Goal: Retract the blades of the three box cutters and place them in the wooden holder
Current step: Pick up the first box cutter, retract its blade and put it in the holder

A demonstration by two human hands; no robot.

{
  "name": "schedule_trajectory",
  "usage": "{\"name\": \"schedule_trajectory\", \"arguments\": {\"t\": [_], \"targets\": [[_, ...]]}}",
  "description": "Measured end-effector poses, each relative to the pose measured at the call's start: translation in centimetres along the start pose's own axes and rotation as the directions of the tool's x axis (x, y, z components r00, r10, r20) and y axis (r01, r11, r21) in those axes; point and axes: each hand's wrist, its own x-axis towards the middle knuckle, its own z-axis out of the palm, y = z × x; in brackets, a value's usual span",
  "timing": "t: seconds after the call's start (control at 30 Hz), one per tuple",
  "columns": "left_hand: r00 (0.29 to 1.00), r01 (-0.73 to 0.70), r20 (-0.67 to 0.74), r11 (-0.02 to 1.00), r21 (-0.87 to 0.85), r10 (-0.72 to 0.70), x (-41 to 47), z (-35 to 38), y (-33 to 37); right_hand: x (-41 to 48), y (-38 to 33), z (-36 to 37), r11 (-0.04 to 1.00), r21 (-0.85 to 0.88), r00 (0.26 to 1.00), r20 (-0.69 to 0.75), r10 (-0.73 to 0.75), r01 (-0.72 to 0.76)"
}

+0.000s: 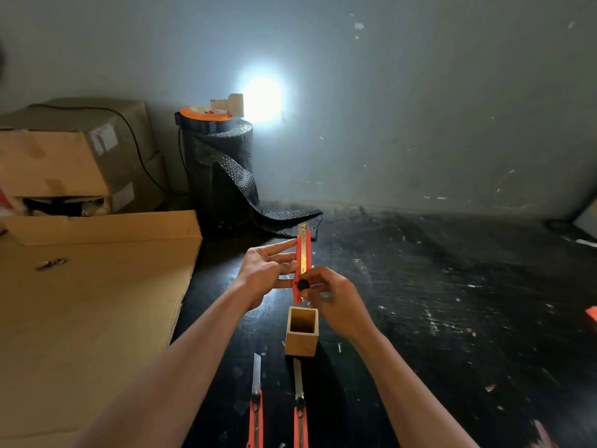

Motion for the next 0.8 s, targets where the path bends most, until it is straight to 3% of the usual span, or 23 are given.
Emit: {"name": "schedule_trajectory", "arguments": {"t": [0.47, 0.63, 0.8], "targets": [[1.0, -0.025, -0.008, 1.0, 0.01, 0.025, 0.65, 0.61, -0.02, 0.05, -0.1, 0.15, 0.999, -0.031, 0.995, -0.099, 0.011, -0.014], [1.0, -0.025, -0.01, 1.0, 0.005, 0.025, 0.79, 0.42, -0.12, -0.18, 0.41, 0.07, 0.996, -0.075, 0.996, -0.067, -0.061, 0.056], [1.0, -0.023, -0.004, 1.0, 0.006, 0.024, 0.63, 0.65, -0.15, 0.01, 0.42, 0.25, 0.998, -0.057, 0.995, -0.099, -0.012, 0.006]]}}
